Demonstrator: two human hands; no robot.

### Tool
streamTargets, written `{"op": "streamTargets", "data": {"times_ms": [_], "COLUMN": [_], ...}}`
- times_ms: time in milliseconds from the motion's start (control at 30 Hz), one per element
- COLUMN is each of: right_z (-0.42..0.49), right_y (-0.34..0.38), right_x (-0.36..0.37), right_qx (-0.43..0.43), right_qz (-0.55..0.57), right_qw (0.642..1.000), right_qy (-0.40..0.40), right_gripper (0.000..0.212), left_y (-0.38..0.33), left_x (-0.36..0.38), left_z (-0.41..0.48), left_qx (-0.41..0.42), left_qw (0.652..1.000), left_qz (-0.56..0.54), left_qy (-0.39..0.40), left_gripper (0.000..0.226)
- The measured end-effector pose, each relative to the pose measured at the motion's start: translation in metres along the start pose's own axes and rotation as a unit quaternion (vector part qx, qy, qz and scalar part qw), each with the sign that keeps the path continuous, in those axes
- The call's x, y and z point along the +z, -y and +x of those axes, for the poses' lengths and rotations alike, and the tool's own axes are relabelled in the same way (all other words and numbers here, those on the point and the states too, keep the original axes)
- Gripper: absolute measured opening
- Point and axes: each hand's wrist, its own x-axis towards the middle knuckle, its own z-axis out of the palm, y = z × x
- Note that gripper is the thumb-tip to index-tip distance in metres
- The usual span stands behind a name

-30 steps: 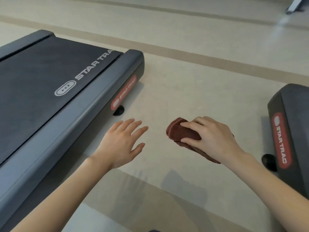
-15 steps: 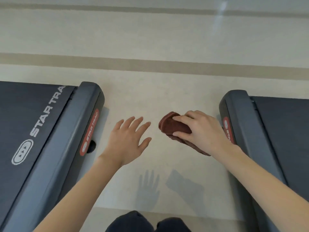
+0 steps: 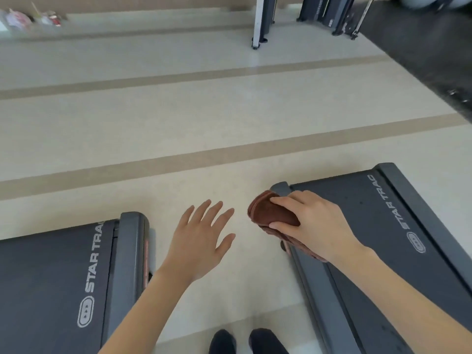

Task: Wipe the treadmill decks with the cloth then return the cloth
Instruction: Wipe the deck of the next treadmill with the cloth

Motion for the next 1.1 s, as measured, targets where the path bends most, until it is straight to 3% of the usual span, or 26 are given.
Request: {"op": "streamTargets", "data": {"times_ms": [167,367,733,1100], "right_z": [-0.026,-0.058,-0.071,-0.052], "right_y": [0.03,0.048,-0.021,-0.134], "right_x": [-0.107,-0.166,-0.173,-0.183], "right_qx": [0.051,0.111,0.188,0.301], "right_qz": [0.01,0.037,0.05,0.085], "right_qw": [0.998,0.989,0.977,0.94], "right_qy": [-0.022,-0.089,-0.084,-0.139], "right_gripper": [0.048,0.044,0.043,0.042], "left_y": [-0.013,-0.026,-0.083,-0.14], "left_x": [-0.108,-0.175,-0.165,-0.156], "left_z": [-0.011,-0.016,0.065,0.192], "left_qx": [0.022,0.042,0.151,0.261], "left_qw": [0.999,0.998,0.988,0.964], "left_qz": [-0.039,-0.048,0.013,0.036], "left_qy": [-0.004,-0.027,0.013,0.03], "left_gripper": [0.053,0.051,0.049,0.047]}}
